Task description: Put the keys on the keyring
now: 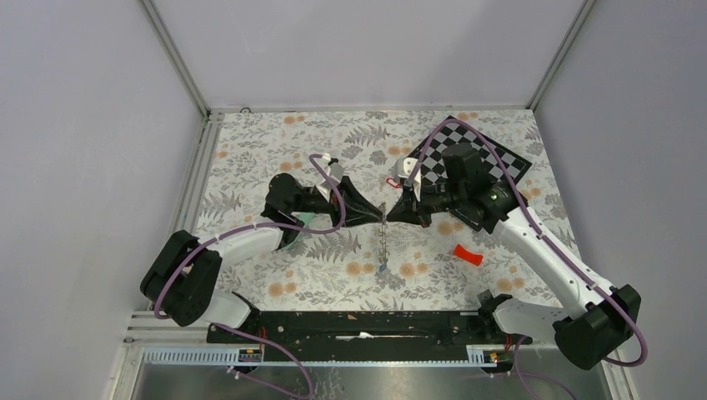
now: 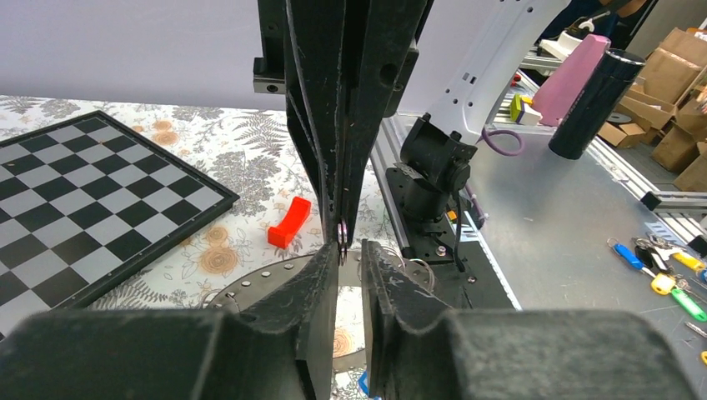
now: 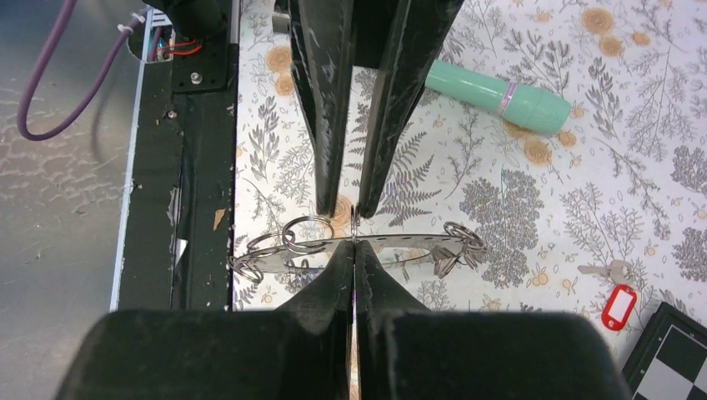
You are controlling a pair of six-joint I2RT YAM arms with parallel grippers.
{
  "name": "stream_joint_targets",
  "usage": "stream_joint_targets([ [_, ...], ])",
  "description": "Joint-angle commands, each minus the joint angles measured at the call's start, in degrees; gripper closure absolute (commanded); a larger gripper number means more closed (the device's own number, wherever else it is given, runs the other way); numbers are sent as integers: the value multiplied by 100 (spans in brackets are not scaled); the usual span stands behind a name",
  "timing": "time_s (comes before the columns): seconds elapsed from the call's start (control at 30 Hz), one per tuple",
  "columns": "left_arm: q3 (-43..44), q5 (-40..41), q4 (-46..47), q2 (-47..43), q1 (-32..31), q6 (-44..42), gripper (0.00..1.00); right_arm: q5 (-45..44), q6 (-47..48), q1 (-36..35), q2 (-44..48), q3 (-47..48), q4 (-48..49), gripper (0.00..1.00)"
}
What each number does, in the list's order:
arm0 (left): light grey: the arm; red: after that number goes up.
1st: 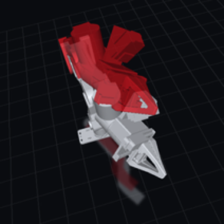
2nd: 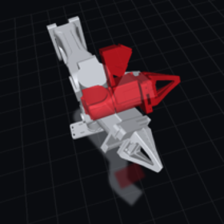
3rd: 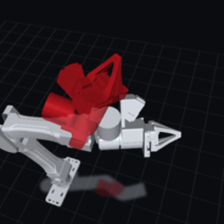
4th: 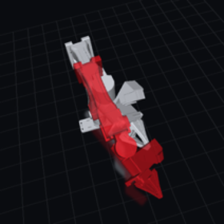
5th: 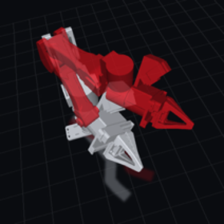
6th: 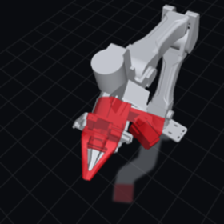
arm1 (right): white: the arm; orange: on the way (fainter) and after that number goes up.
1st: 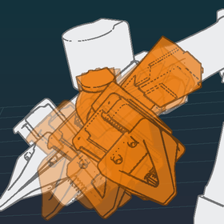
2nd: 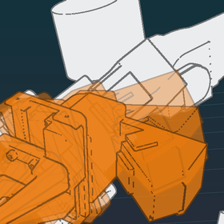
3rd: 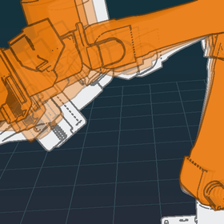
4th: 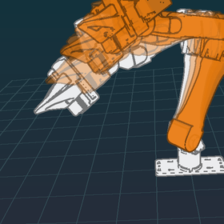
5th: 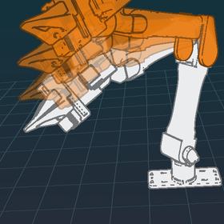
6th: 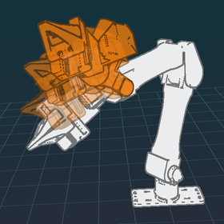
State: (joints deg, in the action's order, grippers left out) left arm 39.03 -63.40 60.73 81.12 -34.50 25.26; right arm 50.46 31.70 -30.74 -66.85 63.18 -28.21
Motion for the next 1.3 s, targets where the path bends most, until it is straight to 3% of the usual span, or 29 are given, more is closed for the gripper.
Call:
stream_joint_targets([
  [0.0, 234, -187, 212, -185, 67, -87, 76, -179, 225, 20, 210, -76, -109, 100],
  [0.13, 334, -298, -53, -277, 204, -269, 68, -263, 396, 16, 273, -187, -167, 100],
  [0.3, 724, -503, -1258, -267, 218, -1006, 72, -293, 505, 16, 308, -235, -174, 100],
  [0.4, 1015, -556, -2314, -211, 179, -1855, 73, -342, 638, 16, 333, -258, -169, 100],
  [0.57, 1832, -426, -4878, -89, 128, -3699, 70, -686, 1302, 16, 555, -508, -15, 100],
  [0.83, 1799, -297, -5536, -211, 113, -4088, 66, -1502, 2743, 9, 1150, -971, 346, 100],
  [0.97, 1937, 135, -5645, -146, 31, -4105, 66, -2064, 3668, -2, 1528, -1591, 909, 100],
  [1.13, 2106, 453, -5969, 1, -39, -4204, 66, -2565, 4353, -9, 2076, -2547, 1727, 100],
  [1.27, 2126, 515, -5985, 88, -56, -4199, 66, -2638, 4385, -10, 2332, -2896, 1991, 100],
])
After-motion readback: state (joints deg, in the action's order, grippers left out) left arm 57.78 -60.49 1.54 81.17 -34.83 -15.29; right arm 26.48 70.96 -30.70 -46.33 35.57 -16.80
